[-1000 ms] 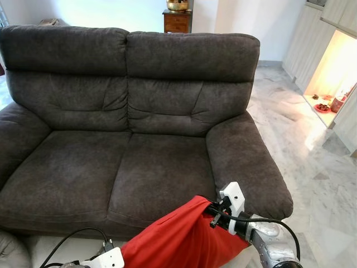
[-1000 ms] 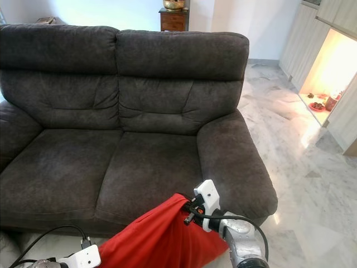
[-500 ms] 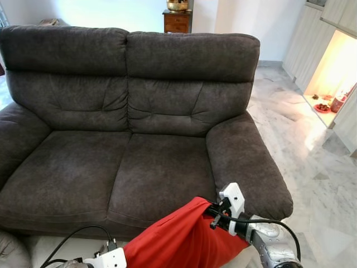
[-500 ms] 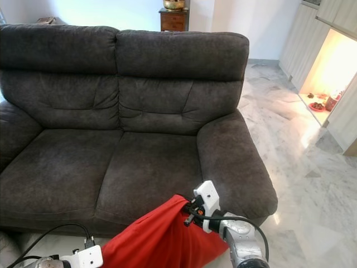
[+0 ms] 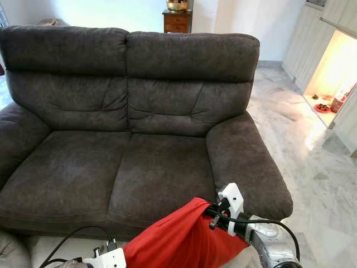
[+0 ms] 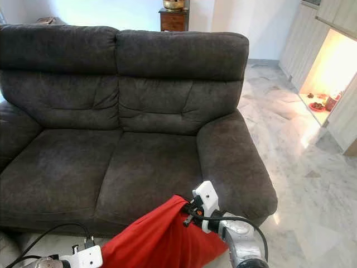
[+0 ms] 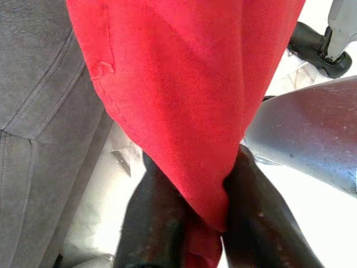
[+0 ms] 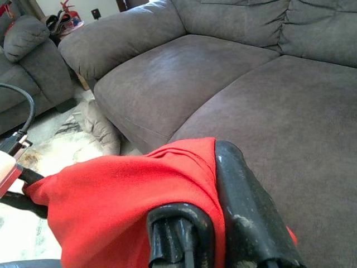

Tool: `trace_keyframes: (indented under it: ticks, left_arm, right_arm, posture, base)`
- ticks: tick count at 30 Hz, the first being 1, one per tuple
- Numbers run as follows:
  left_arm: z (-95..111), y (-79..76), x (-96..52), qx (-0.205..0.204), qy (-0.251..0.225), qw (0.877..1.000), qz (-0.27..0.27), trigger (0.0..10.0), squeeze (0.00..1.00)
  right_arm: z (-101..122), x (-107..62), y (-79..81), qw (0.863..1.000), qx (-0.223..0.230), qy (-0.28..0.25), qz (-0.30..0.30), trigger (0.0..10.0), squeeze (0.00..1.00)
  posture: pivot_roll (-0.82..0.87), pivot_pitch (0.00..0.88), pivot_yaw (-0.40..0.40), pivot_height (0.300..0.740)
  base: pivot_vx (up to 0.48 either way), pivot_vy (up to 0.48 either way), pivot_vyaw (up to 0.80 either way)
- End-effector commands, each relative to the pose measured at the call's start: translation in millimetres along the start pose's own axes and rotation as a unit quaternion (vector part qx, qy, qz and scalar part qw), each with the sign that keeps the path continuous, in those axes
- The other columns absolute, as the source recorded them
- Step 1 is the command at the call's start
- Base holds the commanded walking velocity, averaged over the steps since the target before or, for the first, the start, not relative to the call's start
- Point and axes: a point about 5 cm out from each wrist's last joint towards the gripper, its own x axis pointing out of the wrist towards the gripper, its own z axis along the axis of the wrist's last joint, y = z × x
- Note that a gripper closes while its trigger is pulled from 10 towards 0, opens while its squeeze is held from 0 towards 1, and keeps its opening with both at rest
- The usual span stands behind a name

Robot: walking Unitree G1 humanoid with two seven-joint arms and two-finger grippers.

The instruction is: Move the pillow to the sofa from floor

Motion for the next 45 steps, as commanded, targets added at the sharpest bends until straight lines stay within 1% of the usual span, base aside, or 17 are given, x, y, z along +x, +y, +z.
trace_keyframes:
  ticks: [1, 10, 17, 19, 20, 21, 23, 25, 26, 27, 29, 31, 32, 34, 37, 41, 45]
  left_arm:
    - [1, 5.4, -2.4, 0.015, -0.001, 1.0, 0.001, 0.0, 0.0]
    - [8, 12.1, -3.0, 0.013, -0.026, 0.999, 0.022, 0.0, 0.0]
    - [25, 39.2, -7.8, 0.017, -0.055, 0.994, 0.091, 0.0, 0.0]
    - [37, 63.5, -12.8, 0.019, -0.062, 0.979, 0.193, 0.0, 0.0]
    - [37, 63.5, -12.8, 0.019, -0.062, 0.979, 0.193, 0.0, 0.0]
    - [45, 72.2, -14.3, 0.015, -0.074, 0.97, 0.231, 10.0, 0.0]
    - [68, 81.0, -14.6, -0.029, -0.125, 0.95, 0.286, 10.0, 0.0]
    - [84, 84.6, -15.3, -0.08, -0.167, 0.928, 0.322, 10.0, 0.0]
    - [88, 85.3, -15.7, -0.098, -0.18, 0.921, 0.331, 10.0, 0.0]
    - [99, 88.4, -20.2, -0.139, -0.221, 0.895, 0.361, 10.0, 0.0]
    - [101, 89.2, -21.5, -0.147, -0.229, 0.889, 0.369, 10.0, 0.0]
    - [107, 91.4, -27.1, -0.223, -0.271, 0.848, 0.396, 10.0, 0.0]
    - [109, 92.0, -30.5, -0.266, -0.291, 0.821, 0.414, 10.0, 0.0]
    - [113, 87.8, -34.4, -0.264, -0.306, 0.809, 0.426, 10.0, 0.0]
    - [114, 86.0, -37.9, -0.253, -0.306, 0.805, 0.442, 10.0, 0.0]
    - [113, 87.6, -45.1, -0.257, -0.317, 0.789, 0.459, 10.0, 0.0]
    - [112, 87.8, -48.3, -0.26, -0.32, 0.785, 0.462, 10.0, 0.0]
  right_arm:
    - [26, 5.2, -0.1, 0.998, -0.04, -0.054, 0.006, 10.0, 0.0]
    - [24, 4.9, 1.4, 0.998, -0.038, -0.054, 0.004, 10.0, 0.0]
    - [17, 2.8, 1.0, 0.998, -0.038, -0.042, -0.011, 10.0, 0.0]
    - [10, -1.7, -6.6, 0.996, -0.048, -0.022, -0.069, 10.0, 0.0]
    - [10, -1.7, -6.6, 0.996, -0.048, -0.022, -0.069, 10.0, 0.0]
    - [3, -6.3, -13.6, 0.993, -0.022, -0.014, -0.117, 10.0, 0.0]
    - [-11, -18.4, -26.6, 0.97, 0.076, -0.033, -0.228, 10.0, 0.0]
    - [-19, -26.2, -29.6, 0.952, 0.127, -0.051, -0.275, 10.0, 0.0]
    - [-21, -28.0, -29.3, 0.949, 0.13, -0.054, -0.281, 10.0, 0.0]
    - [-22, -31.1, -28.2, 0.949, 0.117, -0.055, -0.287, 10.0, 0.0]
    - [-23, -31.6, -28.1, 0.949, 0.115, -0.054, -0.289, 10.0, 0.0]
    - [-14, -31.9, -29.7, 0.942, 0.111, -0.091, -0.303, 10.0, 0.0]
    - [-6, -31.1, -30.8, 0.938, 0.1, -0.114, -0.313, 10.0, 0.0]
    - [7, -26.2, -32.1, 0.933, 0.079, -0.138, -0.324, 10.0, 0.0]
    - [16, -22.7, -33.2, 0.93, 0.061, -0.145, -0.332, 10.0, 0.0]
    - [24, -17.4, -34.5, 0.925, 0.075, -0.162, -0.336, 10.0, 0.0]
    - [24, -13.2, -30.9, 0.928, 0.074, -0.161, -0.327, 10.0, 0.0]
  posture:
    - [0.05, 0.0, -0.024, 0.74]
    - [0.05, 0.0, -0.02, 0.74]
    - [0.05, 0.0, -0.016, 0.74]
    - [0.06, 0.0, -0.016, 0.74]
    - [0.06, 0.0, -0.016, 0.74]
    - [0.07, 0.0, -0.021, 0.74]
    - [0.06, 0.0, -0.016, 0.74]
    - [0.06, 0.0, -0.015, 0.74]
    - [0.06, 0.0, -0.015, 0.74]
    - [0.06, 0.0, -0.013, 0.74]
    - [0.06, 0.0, -0.013, 0.74]
    - [0.05, 0.0, -0.011, 0.74]
    - [0.06, 0.0, -0.011, 0.74]
    - [0.06, 0.0, -0.013, 0.74]
    - [0.06, 0.0, -0.014, 0.74]
    - [0.07, 0.0, -0.018, 0.74]
    - [0.08, 0.0, -0.017, 0.74]
  base:
    - [0.0, 0.0, 0.0]
    - [0.0, 0.0, 0.0]
    - [0.0, 0.0, 0.0]
    - [0.0, 0.0, 0.0]
    - [0.0, 0.0, 0.0]
    - [0.0, 0.0, 0.0]
    - [0.0, 0.0, 0.0]
    - [0.0, 0.0, 0.0]
    - [0.0, 0.0, 0.0]
    - [0.0, 0.0, 0.0]
    - [0.0, 0.0, 0.0]
    - [0.0, 0.0, 0.0]
    - [0.0, 0.0, 0.0]
    - [0.0, 0.0, 0.0]
    - [0.0, 0.0, 0.0]
    - [0.0, 0.0, 0.0]
    - [0.0, 0.0, -0.57]
